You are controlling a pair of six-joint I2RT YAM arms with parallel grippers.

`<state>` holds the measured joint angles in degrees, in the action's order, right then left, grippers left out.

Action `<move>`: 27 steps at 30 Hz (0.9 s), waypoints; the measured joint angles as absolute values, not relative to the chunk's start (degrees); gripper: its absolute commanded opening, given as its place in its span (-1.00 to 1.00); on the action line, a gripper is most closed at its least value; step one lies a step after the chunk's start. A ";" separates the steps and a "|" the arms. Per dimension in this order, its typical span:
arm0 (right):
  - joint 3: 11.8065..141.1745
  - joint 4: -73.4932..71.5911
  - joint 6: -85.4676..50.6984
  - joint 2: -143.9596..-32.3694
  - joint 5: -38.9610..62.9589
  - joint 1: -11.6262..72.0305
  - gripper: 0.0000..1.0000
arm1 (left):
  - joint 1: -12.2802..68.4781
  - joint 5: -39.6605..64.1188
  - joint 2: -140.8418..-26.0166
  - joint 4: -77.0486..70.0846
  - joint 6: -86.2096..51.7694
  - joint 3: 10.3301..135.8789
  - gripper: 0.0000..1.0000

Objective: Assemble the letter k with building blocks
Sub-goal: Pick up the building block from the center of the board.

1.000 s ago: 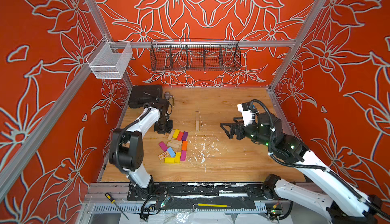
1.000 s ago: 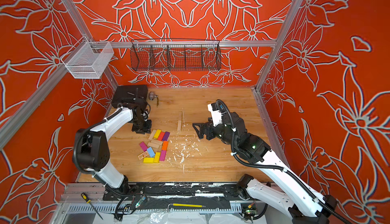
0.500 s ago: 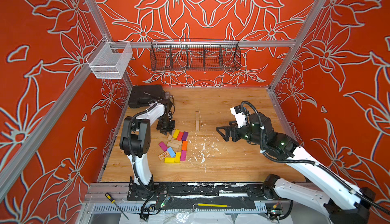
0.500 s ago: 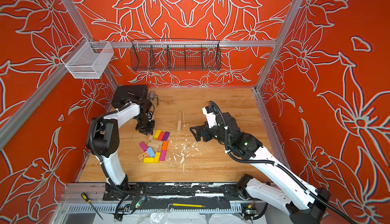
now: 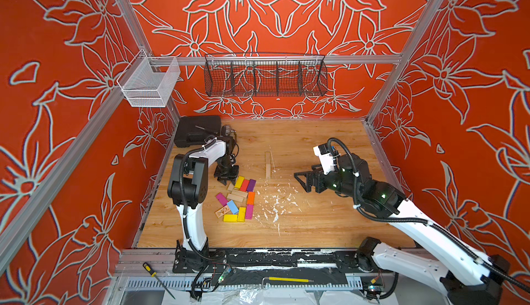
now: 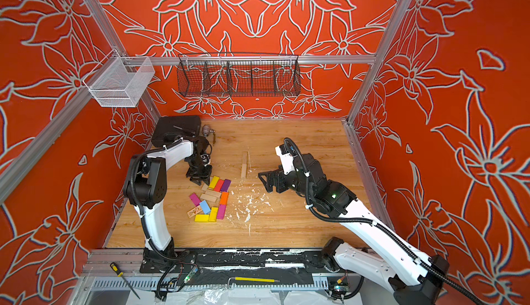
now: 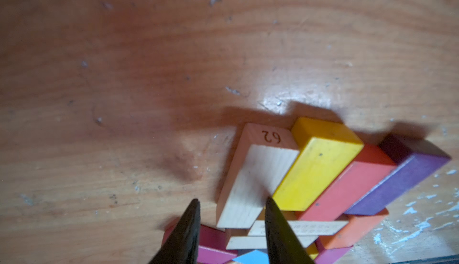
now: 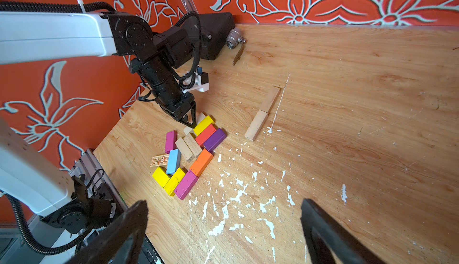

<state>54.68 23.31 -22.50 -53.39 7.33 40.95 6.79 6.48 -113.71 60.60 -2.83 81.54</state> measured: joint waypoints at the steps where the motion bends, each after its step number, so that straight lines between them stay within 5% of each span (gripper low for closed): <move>1: 54.57 23.31 -22.55 -53.39 7.09 40.95 0.95 | 6.79 6.39 -113.86 60.64 -2.90 81.69 -0.19; 17: 54.26 23.24 -23.20 -52.25 5.06 40.95 0.96 | 6.52 4.89 -114.59 61.45 -4.54 82.87 -0.29; 27: 54.11 23.00 -23.70 -52.90 4.95 40.95 0.95 | 6.20 6.70 -110.98 57.74 -2.26 79.50 -0.12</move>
